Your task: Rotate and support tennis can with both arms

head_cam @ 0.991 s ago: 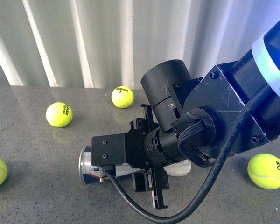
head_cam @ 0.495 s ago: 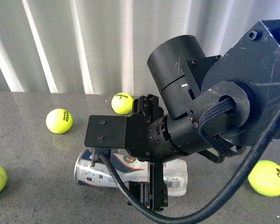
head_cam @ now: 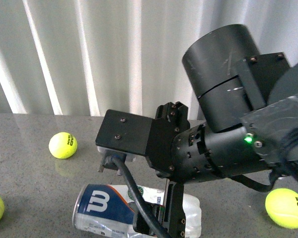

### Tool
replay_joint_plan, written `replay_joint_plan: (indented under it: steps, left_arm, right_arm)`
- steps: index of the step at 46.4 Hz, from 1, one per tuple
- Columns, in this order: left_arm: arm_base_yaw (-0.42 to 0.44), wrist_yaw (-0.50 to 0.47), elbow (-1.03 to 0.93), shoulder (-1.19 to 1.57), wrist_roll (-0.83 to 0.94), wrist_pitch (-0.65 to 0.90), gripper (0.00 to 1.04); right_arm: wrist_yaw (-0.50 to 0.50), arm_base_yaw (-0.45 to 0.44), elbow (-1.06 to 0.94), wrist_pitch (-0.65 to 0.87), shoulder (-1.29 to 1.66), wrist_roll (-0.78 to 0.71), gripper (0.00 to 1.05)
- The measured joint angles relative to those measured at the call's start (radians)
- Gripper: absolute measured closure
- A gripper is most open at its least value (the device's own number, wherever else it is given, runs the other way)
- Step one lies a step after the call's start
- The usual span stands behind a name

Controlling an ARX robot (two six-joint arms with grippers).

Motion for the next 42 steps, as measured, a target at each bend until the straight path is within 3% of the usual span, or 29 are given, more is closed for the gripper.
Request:
replay_joint_plan:
  steps: [8, 17, 23, 30, 32, 36, 42]
  left_arm:
    - [0.0, 0.0, 0.0, 0.0, 0.0, 0.0, 0.07]
    - [0.0, 0.0, 0.0, 0.0, 0.0, 0.0, 0.07]
    - [0.0, 0.0, 0.0, 0.0, 0.0, 0.0, 0.07]
    - [0.0, 0.001, 0.0, 0.0, 0.0, 0.0, 0.07]
    - [0.0, 0.0, 0.0, 0.0, 0.0, 0.0, 0.07]
    - [0.0, -0.004, 0.0, 0.0, 0.0, 0.0, 0.07]
    - [0.0, 0.0, 0.0, 0.0, 0.0, 0.0, 0.07]
  right_arm:
    - [0.011, -0.037, -0.061, 0.068, -0.121, 0.2, 0.07]
    - [0.217, -0.117, -0.103, 0.134, -0.262, 0.588, 0.07]
    - [0.476, -0.193, -0.19, 0.133, -0.38, 0.928, 0.07]
    - [0.508, -0.211, -0.21, 0.138, -0.394, 1.041, 0.07]
    - [0.578, -0.209, -0.285, 0.356, -0.384, 1.005, 0.16]
    - [0.574, -0.232, -0.445, 0.693, -0.41, 0.935, 0.33]
    - [0.537, -0.287, -0.582, 0.808, -0.526, 0.908, 0.58]
